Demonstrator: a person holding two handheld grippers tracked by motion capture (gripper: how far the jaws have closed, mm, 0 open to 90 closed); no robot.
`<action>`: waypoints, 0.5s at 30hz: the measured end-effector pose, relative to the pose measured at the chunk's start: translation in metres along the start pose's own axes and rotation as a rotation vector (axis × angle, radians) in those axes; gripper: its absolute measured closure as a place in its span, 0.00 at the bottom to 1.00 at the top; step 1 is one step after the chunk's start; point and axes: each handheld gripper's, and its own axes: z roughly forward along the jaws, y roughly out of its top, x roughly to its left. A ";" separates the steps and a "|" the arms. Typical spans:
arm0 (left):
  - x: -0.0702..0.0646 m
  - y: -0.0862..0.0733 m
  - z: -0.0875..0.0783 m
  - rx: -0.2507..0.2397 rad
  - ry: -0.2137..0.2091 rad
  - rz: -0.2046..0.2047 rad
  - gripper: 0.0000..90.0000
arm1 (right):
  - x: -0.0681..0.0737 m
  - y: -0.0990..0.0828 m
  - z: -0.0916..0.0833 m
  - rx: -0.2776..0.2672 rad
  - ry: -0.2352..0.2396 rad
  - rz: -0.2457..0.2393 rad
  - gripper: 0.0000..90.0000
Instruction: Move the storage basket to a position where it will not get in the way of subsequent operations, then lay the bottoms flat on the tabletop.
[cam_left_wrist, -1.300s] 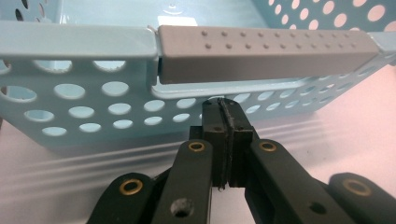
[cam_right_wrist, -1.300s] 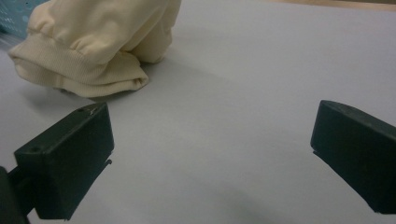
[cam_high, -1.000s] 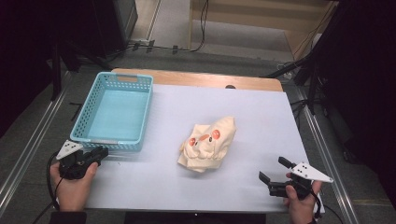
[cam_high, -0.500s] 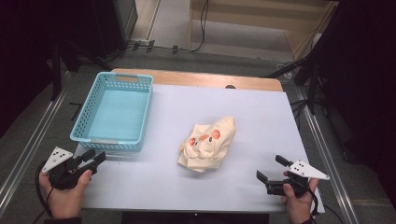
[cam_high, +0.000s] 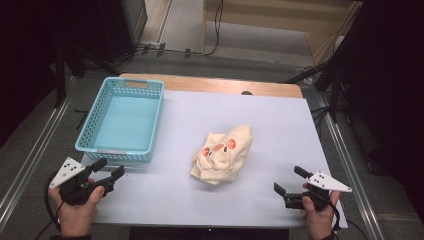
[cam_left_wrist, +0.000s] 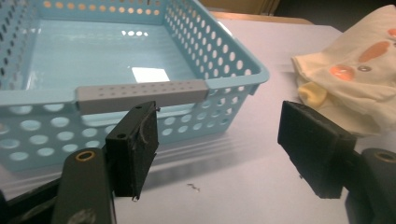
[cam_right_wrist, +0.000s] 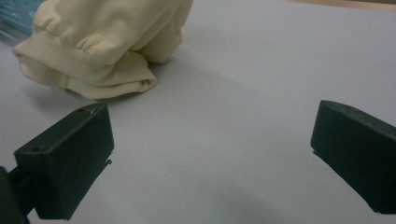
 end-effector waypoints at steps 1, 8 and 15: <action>-0.003 0.001 0.001 0.000 -0.006 0.004 0.31 | 0.000 0.000 0.000 0.001 0.000 -0.002 0.00; -0.019 0.001 0.008 0.009 -0.057 0.033 0.15 | 0.000 0.000 0.000 -0.001 0.000 -0.003 0.00; -0.033 0.004 0.013 0.006 -0.095 0.056 0.09 | 0.000 0.000 0.000 -0.001 0.000 0.000 0.00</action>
